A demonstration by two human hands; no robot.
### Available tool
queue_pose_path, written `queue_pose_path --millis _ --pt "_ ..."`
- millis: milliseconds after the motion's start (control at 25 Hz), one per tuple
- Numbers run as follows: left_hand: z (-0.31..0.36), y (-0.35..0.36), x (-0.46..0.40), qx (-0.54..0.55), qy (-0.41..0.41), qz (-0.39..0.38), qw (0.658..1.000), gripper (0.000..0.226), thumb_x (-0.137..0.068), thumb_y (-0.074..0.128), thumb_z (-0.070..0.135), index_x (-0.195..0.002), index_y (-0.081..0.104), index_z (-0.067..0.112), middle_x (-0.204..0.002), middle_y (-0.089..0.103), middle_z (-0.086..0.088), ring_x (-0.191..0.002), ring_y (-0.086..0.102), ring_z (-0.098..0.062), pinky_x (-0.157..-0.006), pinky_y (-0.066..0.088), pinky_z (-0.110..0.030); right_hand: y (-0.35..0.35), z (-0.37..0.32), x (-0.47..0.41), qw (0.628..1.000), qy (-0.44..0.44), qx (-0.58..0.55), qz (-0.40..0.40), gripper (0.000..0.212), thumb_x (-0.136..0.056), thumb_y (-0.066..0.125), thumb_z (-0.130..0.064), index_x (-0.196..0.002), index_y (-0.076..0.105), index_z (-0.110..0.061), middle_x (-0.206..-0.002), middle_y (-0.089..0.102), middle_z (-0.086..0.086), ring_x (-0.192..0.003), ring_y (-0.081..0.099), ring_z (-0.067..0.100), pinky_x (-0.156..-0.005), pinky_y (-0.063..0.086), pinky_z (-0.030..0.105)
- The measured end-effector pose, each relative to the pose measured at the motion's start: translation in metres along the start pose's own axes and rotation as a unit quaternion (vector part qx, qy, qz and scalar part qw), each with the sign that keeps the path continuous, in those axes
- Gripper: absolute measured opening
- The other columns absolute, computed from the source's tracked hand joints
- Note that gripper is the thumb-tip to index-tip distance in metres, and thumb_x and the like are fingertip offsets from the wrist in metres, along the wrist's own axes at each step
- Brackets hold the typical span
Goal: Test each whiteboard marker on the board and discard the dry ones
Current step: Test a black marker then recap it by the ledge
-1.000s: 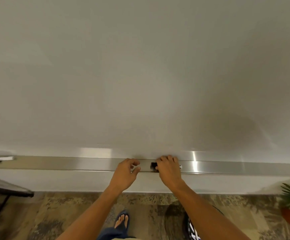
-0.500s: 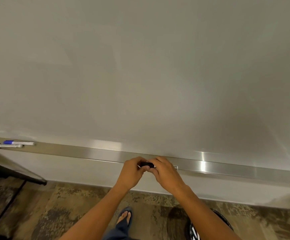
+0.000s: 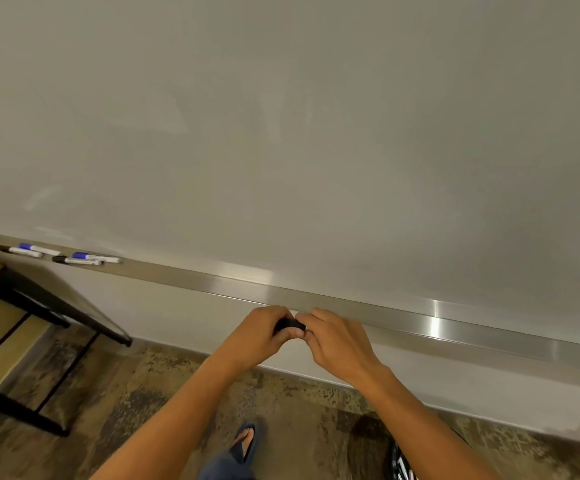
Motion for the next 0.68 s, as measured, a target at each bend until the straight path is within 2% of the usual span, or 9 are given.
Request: queue_pose_path --millis 80,200,320,440,520,600,680 --pt "0.005 -0.011 0.004 -0.014 0.039 -0.009 0.999 0.039 -0.095 0.051 0.054 -0.100 0.068 0.019 -0.087 0.067 0.006 -0.077 0.060 -0.008 -0.069 0.049 -0.024 -0.008 -0.011 0.000 0.999 -0.023 0.015 0.018 0.028 -0.100 0.048 -0.036 -0.124 0.062 -0.031 -0.092 0.066 -0.011 -0.070 0.060 0.014 -0.049 0.053 0.034" --pt "0.016 -0.035 0.008 -0.033 0.115 0.011 0.993 0.036 -0.100 0.046 0.047 -0.099 0.068 0.018 -0.084 0.063 0.009 -0.074 0.054 -0.001 -0.066 0.040 -0.013 -0.023 -0.024 -0.004 0.997 -0.030 0.045 0.049 0.032 -0.100 0.038 -0.043 -0.116 0.063 -0.031 -0.085 0.064 -0.013 -0.061 0.058 0.010 -0.042 0.046 0.029" --pt "0.019 -0.061 0.008 -0.037 0.155 0.016 0.987 0.031 -0.102 0.046 0.039 -0.097 0.067 0.017 -0.082 0.058 0.013 -0.073 0.051 0.003 -0.067 0.036 -0.009 -0.034 -0.045 -0.018 0.994 -0.032 0.085 0.066 0.029 -0.102 0.037 -0.045 -0.110 0.062 -0.032 -0.081 0.063 -0.013 -0.057 0.057 0.011 -0.040 0.040 0.026" --pt "-0.001 -0.098 0.010 -0.025 0.156 0.025 0.987 0.036 -0.101 0.040 0.046 -0.095 0.063 0.019 -0.083 0.059 0.009 -0.075 0.053 -0.003 -0.067 0.038 -0.014 -0.042 -0.056 -0.037 0.994 -0.005 0.095 0.062 0.029 -0.104 0.035 -0.044 -0.123 0.055 -0.038 -0.083 0.067 -0.010 -0.058 0.060 0.017 -0.045 0.041 0.028" --pt "-0.032 -0.141 0.013 -0.002 0.116 0.069 0.991 0.044 -0.097 0.034 0.057 -0.093 0.060 0.021 -0.081 0.059 0.007 -0.074 0.056 -0.007 -0.067 0.040 -0.019 -0.049 -0.050 -0.046 0.995 0.042 0.080 0.047 0.031 -0.106 0.030 -0.043 -0.134 0.044 -0.042 -0.091 0.069 -0.008 -0.066 0.063 0.022 -0.053 0.048 0.033" --pt "-0.059 -0.182 0.016 0.008 0.088 0.111 0.990 0.047 -0.094 0.028 0.067 -0.089 0.054 0.028 -0.077 0.060 0.007 -0.074 0.058 -0.009 -0.066 0.043 -0.025 -0.054 -0.048 -0.053 0.996 0.072 0.045 0.038 0.036 -0.106 0.030 -0.045 -0.141 0.036 -0.038 -0.106 0.071 -0.009 -0.077 0.066 0.022 -0.064 0.053 0.037" --pt "-0.069 -0.216 0.014 0.007 0.097 0.135 0.986 0.041 -0.093 0.032 0.067 -0.083 0.049 0.031 -0.075 0.058 0.007 -0.073 0.057 -0.012 -0.065 0.045 -0.027 -0.060 -0.052 -0.064 0.994 0.096 0.001 0.044 0.038 -0.105 0.033 -0.046 -0.141 0.037 -0.032 -0.115 0.069 -0.008 -0.086 0.067 0.022 -0.073 0.054 0.039"
Point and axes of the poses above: each hand's wrist, its own x-axis away from the middle knuckle, its own y-axis out of the palm, z = x × y, the point moved 8 cm from there along -x, towards the middle knuckle
